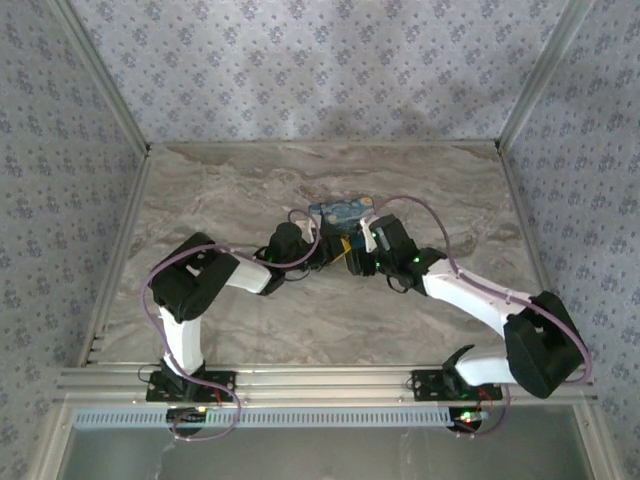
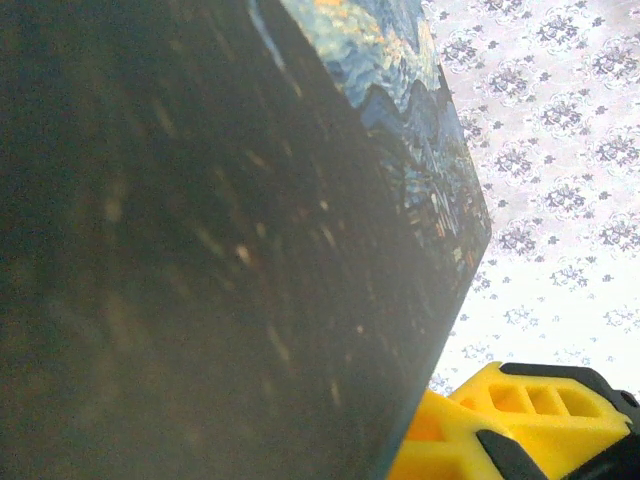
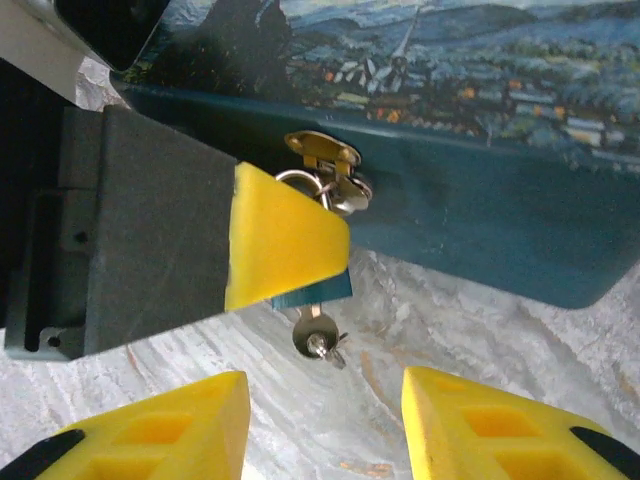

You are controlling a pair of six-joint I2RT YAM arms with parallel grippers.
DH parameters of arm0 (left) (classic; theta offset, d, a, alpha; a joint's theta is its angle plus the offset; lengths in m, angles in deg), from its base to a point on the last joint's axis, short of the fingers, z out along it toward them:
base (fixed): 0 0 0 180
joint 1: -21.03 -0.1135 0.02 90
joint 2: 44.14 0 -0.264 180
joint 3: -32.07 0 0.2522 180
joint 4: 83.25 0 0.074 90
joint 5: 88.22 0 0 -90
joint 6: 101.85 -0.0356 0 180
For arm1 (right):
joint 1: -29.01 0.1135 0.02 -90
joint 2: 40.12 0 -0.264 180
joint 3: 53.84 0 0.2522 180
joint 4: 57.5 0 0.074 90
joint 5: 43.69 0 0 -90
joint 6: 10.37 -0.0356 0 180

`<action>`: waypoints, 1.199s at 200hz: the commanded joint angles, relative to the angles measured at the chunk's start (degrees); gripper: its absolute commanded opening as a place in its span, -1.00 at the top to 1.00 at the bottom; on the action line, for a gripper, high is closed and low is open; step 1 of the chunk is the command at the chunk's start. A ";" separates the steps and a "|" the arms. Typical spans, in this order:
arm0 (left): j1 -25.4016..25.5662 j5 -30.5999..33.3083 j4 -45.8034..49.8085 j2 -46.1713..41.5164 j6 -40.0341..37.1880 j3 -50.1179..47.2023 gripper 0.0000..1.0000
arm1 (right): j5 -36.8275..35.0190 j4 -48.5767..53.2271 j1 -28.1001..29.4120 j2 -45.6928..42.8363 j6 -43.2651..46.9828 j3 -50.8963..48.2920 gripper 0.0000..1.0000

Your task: Unlock the padlock with the key

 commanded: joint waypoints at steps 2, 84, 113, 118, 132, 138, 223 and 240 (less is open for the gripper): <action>0.05 -1.68 -1.09 -2.71 0.80 1.28 1.00 | -4.03 1.48 1.26 2.33 3.39 2.71 0.06; -0.18 -2.95 -1.15 -2.79 1.25 1.86 1.00 | -8.40 2.04 4.05 7.60 6.14 6.11 0.10; -0.23 -3.16 -1.11 -2.82 1.39 2.07 1.00 | -10.15 2.43 4.76 8.70 6.58 6.64 0.11; -0.26 -3.16 -1.23 -2.79 1.41 2.07 1.00 | -10.33 2.54 4.94 8.95 6.57 6.75 0.12; -0.26 -3.32 -1.24 -2.84 1.41 2.22 1.00 | -10.70 2.27 5.20 9.18 6.82 6.84 0.13; -0.24 -3.41 -1.24 -2.80 1.41 2.24 1.00 | -10.97 2.06 5.30 9.27 6.85 6.86 0.16; -0.22 -4.06 -1.68 -2.55 1.96 2.42 1.00 | -15.87 2.39 7.01 11.64 8.58 9.71 0.46; -0.16 -4.21 -1.77 -2.50 1.94 2.35 1.00 | -15.66 3.09 7.33 11.90 8.83 9.96 0.63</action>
